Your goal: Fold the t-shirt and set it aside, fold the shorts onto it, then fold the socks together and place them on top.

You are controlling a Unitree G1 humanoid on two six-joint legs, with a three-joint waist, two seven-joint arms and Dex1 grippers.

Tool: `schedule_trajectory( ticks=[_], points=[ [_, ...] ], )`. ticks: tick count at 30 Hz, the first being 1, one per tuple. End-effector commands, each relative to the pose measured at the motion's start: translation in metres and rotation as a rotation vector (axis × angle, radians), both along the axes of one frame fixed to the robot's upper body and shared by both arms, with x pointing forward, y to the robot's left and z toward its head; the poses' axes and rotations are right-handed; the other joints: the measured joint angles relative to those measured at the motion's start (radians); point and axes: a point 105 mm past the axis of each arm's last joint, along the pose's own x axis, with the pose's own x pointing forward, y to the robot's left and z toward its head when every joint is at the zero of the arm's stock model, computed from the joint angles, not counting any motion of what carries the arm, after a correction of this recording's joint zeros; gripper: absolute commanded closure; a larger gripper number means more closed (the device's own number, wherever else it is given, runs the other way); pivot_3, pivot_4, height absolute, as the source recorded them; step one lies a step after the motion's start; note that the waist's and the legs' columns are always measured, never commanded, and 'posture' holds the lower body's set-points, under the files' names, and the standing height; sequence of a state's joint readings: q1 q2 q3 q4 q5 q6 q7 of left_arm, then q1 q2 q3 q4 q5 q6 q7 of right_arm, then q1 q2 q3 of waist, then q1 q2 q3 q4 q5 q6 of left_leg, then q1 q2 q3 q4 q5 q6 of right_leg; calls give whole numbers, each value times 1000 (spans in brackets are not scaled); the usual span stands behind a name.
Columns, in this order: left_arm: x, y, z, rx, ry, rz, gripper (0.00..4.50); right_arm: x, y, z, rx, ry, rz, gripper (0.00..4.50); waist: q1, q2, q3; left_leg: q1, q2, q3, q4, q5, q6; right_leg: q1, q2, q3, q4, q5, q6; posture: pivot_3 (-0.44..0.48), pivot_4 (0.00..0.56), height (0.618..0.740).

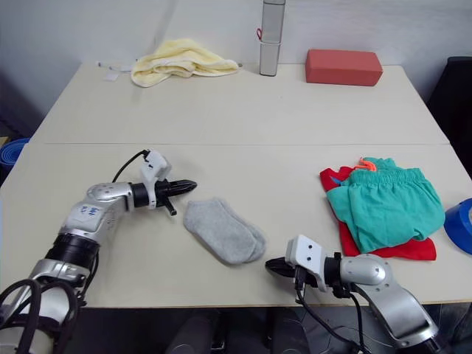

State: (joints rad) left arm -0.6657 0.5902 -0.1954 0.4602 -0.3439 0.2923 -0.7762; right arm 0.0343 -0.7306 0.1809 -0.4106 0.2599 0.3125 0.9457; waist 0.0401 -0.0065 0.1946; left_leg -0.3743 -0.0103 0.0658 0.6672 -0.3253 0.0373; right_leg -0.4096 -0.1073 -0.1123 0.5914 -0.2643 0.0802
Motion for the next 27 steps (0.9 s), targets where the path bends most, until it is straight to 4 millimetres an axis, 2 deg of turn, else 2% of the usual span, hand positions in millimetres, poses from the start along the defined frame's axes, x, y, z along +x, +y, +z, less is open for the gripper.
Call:
schedule_trajectory(
  ticks=[1,5,9,20,24,27],
  points=[
    [-4,-7,-5,42,7,-92,4500,7,-4,-8,-45,8,-52,4442,-8,-1,0,1,0,0,0,0,0,1,-1,3,0,0,0,0,150,740],
    [-17,-9,-12,39,66,-164,4500,17,-4,-2,-36,-24,-75,4442,-14,-1,0,3,0,-1,0,0,-1,1,-3,7,3,1,-1,0,150,740],
    [-29,-1,-12,49,91,-176,4500,31,-6,6,-22,-69,-113,4442,-18,-1,0,3,0,-1,0,0,-1,1,-4,8,4,1,-1,0,150,740],
    [-69,20,-9,8,132,-118,4500,61,-12,18,3,-113,-171,4442,-20,-1,0,3,0,-2,-1,-1,-1,0,-5,8,4,1,-2,0,150,740],
    [-76,21,-7,2,134,-89,4500,57,-26,23,-7,-90,-151,4442,-13,0,0,3,0,-2,-1,-1,-1,0,-5,8,4,1,-2,0,150,740],
    [-79,22,-8,3,137,-81,4500,37,-29,18,-28,-22,-46,4442,-10,0,0,2,0,-3,-1,-1,0,0,-6,7,3,1,-2,0,150,740]
  ],
)
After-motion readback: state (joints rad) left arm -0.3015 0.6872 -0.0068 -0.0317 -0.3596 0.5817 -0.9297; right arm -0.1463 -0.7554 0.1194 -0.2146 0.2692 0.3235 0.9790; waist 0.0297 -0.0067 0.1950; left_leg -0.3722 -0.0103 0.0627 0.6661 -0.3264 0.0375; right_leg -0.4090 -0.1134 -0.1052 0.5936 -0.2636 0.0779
